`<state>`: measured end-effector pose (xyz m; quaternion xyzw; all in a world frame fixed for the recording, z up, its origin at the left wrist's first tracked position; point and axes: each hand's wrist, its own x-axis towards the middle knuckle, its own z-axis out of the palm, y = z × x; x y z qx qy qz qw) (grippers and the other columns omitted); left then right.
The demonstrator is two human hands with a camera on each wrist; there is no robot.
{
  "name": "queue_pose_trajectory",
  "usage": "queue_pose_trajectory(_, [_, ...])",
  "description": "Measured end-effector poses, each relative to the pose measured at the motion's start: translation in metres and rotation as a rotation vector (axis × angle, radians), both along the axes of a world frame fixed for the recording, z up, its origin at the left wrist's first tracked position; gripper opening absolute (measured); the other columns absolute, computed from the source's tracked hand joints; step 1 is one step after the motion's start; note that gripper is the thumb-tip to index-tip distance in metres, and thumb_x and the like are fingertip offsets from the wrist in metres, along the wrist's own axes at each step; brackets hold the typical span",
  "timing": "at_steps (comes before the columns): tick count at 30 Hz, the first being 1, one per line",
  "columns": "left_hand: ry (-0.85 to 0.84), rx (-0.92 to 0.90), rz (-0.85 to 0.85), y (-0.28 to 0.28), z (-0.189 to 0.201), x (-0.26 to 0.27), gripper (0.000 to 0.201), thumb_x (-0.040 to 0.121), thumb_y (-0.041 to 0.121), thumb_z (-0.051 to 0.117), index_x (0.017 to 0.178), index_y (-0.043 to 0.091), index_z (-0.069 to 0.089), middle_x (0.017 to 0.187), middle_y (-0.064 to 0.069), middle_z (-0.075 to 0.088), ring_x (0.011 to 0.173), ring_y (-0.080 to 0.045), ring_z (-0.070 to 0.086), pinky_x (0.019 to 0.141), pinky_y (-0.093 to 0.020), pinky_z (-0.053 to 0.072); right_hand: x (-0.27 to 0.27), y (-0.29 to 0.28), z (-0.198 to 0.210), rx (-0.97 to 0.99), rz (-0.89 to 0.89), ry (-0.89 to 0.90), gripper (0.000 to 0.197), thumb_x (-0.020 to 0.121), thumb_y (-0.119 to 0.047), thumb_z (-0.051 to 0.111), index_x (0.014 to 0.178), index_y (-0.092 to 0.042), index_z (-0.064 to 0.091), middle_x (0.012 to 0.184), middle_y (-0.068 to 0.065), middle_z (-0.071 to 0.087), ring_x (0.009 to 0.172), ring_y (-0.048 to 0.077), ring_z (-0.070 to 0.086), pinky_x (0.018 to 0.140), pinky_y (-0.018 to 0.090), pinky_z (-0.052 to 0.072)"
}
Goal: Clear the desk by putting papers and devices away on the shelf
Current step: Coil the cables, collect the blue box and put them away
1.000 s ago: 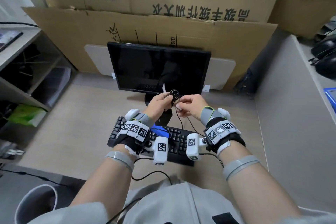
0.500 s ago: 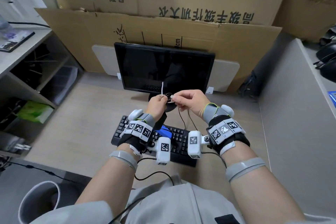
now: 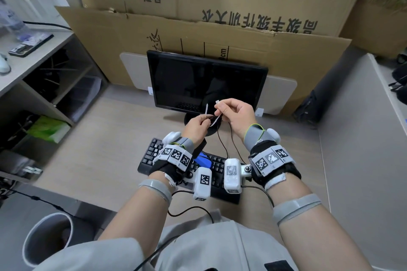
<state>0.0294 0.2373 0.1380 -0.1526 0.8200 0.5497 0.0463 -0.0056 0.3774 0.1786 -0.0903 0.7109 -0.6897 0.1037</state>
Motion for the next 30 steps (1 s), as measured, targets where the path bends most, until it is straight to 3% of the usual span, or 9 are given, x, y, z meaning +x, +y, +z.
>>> queue_pose_trajectory(2, [0.021,-0.043,-0.015,-0.001,-0.001,-0.001,0.036,0.096,0.018,0.045,0.126,0.022,0.065,0.097,-0.018,0.07,0.091,-0.035,0.062,0.075,-0.032,0.043,-0.002,0.001,0.002,0.031,0.001,0.001,0.016,0.093,-0.019,0.064,0.091,-0.005,0.073,0.073,0.0,0.07,0.07,0.003,0.063,0.069,0.014,0.049])
queue_pose_trajectory(4, [0.024,-0.075,-0.028,-0.001,-0.003,-0.002,0.036,0.096,0.019,0.044,0.125,0.025,0.065,0.1,-0.009,0.071,0.1,-0.031,0.063,0.076,-0.029,0.042,-0.005,0.001,0.002,0.059,0.022,-0.022,0.017,0.092,-0.02,0.065,0.089,-0.005,0.073,0.071,0.0,0.07,0.068,0.002,0.062,0.068,0.014,0.049])
queue_pose_trajectory(8, [0.009,-0.097,-0.019,0.0,-0.006,-0.001,0.036,0.096,0.021,0.043,0.124,0.024,0.066,0.103,-0.004,0.073,0.092,-0.019,0.064,0.08,-0.032,0.047,-0.009,0.002,-0.006,0.168,0.032,-0.041,0.016,0.09,-0.026,0.066,0.08,-0.016,0.076,0.067,-0.004,0.071,0.068,0.008,0.058,0.069,0.021,0.047])
queue_pose_trajectory(12, [0.018,-0.1,-0.02,-0.001,-0.01,-0.001,0.035,0.096,0.022,0.043,0.122,0.027,0.067,0.095,-0.002,0.072,0.084,-0.021,0.061,0.082,-0.035,0.049,-0.009,0.003,-0.009,0.161,0.037,-0.051,0.017,0.09,-0.023,0.066,0.075,-0.021,0.075,0.067,-0.004,0.071,0.074,0.014,0.058,0.075,0.029,0.049])
queue_pose_trajectory(16, [0.023,-0.086,-0.009,-0.001,-0.012,-0.003,0.035,0.096,0.023,0.043,0.12,0.028,0.067,0.099,-0.007,0.073,0.09,-0.023,0.064,0.087,-0.038,0.049,-0.009,0.002,-0.007,0.154,0.034,-0.062,0.02,0.091,-0.02,0.064,0.074,-0.02,0.074,0.065,-0.005,0.07,0.075,0.013,0.059,0.08,0.032,0.05])
queue_pose_trajectory(19, [0.036,-0.086,-0.023,0.0,-0.011,-0.004,0.037,0.094,0.026,0.042,0.12,0.03,0.067,0.093,-0.004,0.073,0.081,-0.022,0.062,0.081,-0.036,0.049,-0.009,0.003,-0.003,0.154,0.032,-0.067,0.021,0.093,-0.019,0.063,0.075,-0.018,0.073,0.065,-0.007,0.069,0.072,0.011,0.057,0.074,0.027,0.046])
queue_pose_trajectory(23, [0.038,-0.118,-0.039,0.001,-0.009,-0.005,0.035,0.096,0.024,0.042,0.119,0.028,0.068,0.073,0.004,0.062,0.062,-0.013,0.049,0.061,-0.029,0.039,-0.008,0.004,-0.002,0.157,0.045,-0.071,0.023,0.093,-0.015,0.06,0.075,-0.018,0.074,0.065,-0.007,0.068,0.073,0.011,0.057,0.075,0.027,0.046])
queue_pose_trajectory(27, [0.041,-0.091,-0.025,0.0,-0.011,-0.003,0.035,0.094,0.026,0.042,0.116,0.028,0.069,0.075,-0.002,0.067,0.062,-0.013,0.052,0.063,-0.034,0.043,-0.007,0.005,-0.004,0.168,0.055,-0.084,0.025,0.093,-0.016,0.059,0.074,-0.02,0.074,0.065,-0.007,0.069,0.075,0.011,0.057,0.075,0.025,0.045])
queue_pose_trajectory(30, [0.041,-0.098,-0.02,0.002,-0.008,0.0,0.031,0.098,0.021,0.042,0.109,0.022,0.07,0.055,0.01,0.05,0.05,-0.01,0.042,0.053,-0.029,0.033,-0.006,0.006,-0.004,0.169,0.06,-0.106,0.025,0.093,-0.017,0.059,0.074,-0.021,0.074,0.064,-0.007,0.069,0.068,0.007,0.056,0.068,0.022,0.043])
